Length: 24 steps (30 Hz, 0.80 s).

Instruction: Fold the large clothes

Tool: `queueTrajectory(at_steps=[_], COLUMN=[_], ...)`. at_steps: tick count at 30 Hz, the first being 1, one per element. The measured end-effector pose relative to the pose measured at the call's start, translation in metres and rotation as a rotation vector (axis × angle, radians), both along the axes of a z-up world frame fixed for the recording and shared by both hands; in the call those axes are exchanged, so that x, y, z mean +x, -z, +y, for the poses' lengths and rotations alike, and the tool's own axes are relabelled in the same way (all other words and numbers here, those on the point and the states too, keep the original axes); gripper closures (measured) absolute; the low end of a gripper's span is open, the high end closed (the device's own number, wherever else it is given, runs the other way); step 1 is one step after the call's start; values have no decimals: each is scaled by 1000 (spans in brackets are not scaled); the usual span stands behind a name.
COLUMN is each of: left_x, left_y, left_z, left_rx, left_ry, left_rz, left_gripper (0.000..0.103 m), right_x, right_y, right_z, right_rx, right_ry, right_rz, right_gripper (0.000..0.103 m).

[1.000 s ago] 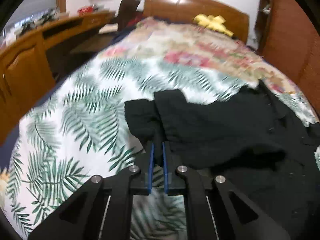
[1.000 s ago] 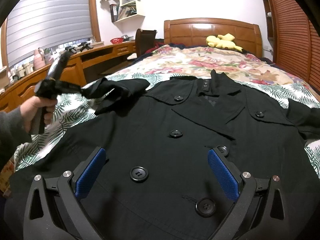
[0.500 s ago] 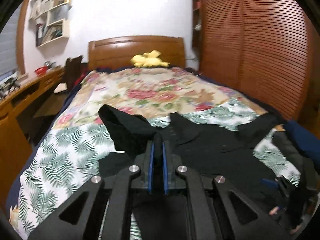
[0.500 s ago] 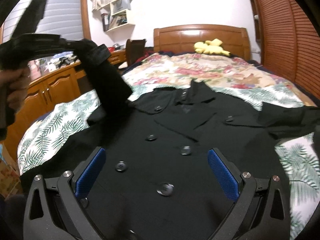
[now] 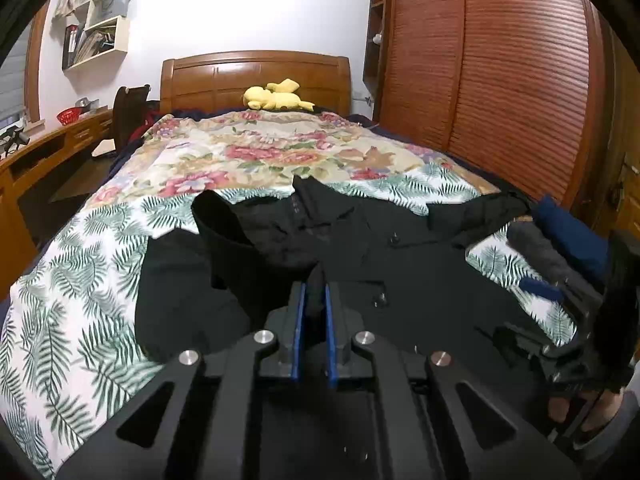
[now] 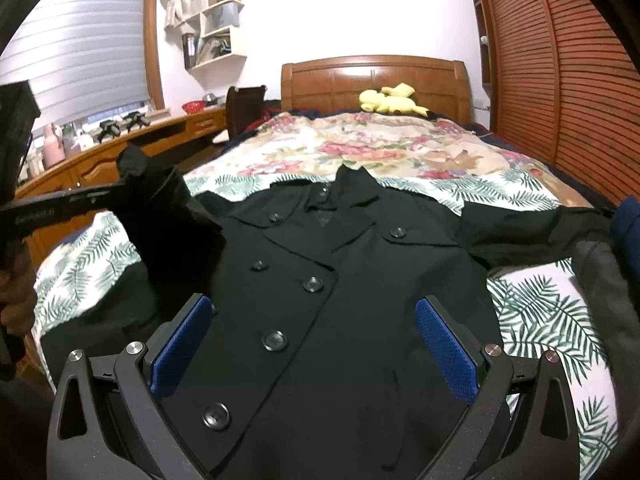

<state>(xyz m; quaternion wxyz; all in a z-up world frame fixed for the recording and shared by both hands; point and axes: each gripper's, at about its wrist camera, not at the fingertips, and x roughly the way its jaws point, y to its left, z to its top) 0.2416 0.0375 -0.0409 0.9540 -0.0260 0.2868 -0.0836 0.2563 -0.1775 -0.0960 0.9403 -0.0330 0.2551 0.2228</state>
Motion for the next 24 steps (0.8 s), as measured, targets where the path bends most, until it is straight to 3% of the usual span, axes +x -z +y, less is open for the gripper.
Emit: queueTrajectory(at_steps=[10,17,24], left_x=[-18,-50,-75], left_y=[24,6,4], left_z=[-7,9,56], left_rx=[57,64,29], left_ry=[0,-31,-121], left_rz=[43,-42,-68], left_gripper=[88,70,64], right_x=[0,2,4], right_y=[10,9,29], right_z=[18,46,83], right_rx=[-52,-39,-28], right_ry=[-11,-75,-218], right_rz=[26,43,110], right_gripper=[0,0,4])
